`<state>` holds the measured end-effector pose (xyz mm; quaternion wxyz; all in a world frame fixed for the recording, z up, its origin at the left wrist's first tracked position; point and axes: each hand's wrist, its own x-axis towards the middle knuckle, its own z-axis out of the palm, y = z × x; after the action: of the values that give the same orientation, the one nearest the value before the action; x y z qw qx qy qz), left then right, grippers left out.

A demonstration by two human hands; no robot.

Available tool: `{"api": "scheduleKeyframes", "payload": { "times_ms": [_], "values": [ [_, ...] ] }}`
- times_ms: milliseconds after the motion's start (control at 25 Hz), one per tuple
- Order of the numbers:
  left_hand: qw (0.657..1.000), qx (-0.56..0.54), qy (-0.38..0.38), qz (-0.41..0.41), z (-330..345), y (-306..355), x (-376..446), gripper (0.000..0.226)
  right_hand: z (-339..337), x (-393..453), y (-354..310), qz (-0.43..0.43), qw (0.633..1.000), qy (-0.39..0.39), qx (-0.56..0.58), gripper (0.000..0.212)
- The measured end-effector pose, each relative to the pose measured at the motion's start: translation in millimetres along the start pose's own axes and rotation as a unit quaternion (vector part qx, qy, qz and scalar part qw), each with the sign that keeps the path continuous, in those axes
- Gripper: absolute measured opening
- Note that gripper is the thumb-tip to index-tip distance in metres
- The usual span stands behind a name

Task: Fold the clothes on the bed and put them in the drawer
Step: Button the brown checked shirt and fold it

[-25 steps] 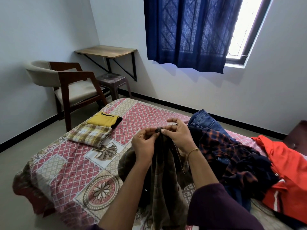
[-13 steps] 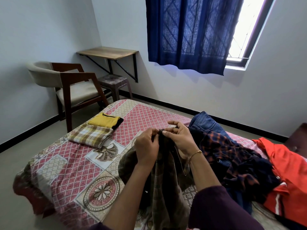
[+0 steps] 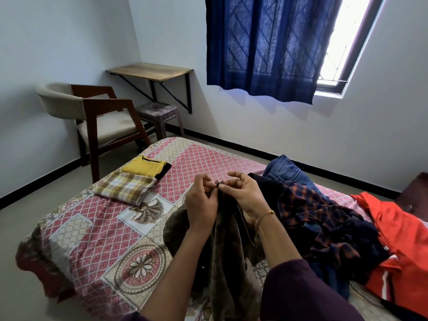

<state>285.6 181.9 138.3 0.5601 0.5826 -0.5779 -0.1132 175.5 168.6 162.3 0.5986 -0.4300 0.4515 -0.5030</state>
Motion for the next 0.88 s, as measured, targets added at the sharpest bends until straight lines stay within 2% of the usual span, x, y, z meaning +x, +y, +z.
{"api": "scheduleKeyframes", "payload": {
  "times_ms": [160, 320, 440, 600, 880],
  "values": [
    [0.993, -0.081, -0.002, -0.089, 0, 4, 0, 0.03, -2, 3, 2, -0.031, 0.995, 0.07, -0.07, 0.03],
    [0.982, -0.141, -0.03, -0.125, 0, 4, -1, 0.033, 0, 3, 1, -0.034, 0.993, 0.069, -0.091, 0.027],
    [0.989, -0.096, -0.058, -0.092, 3, 4, -2, 0.02, -3, -1, -2, -0.008, 0.998, 0.054, -0.005, 0.023],
    [0.998, -0.039, -0.028, -0.038, 5, 3, -5, 0.01, -5, -2, -2, 0.002, 0.997, 0.043, 0.067, 0.021],
    [0.99, -0.067, -0.014, -0.122, 6, 8, -4, 0.008, -12, -1, -1, 0.01, 0.999, -0.003, 0.054, 0.016]
  ]
}}
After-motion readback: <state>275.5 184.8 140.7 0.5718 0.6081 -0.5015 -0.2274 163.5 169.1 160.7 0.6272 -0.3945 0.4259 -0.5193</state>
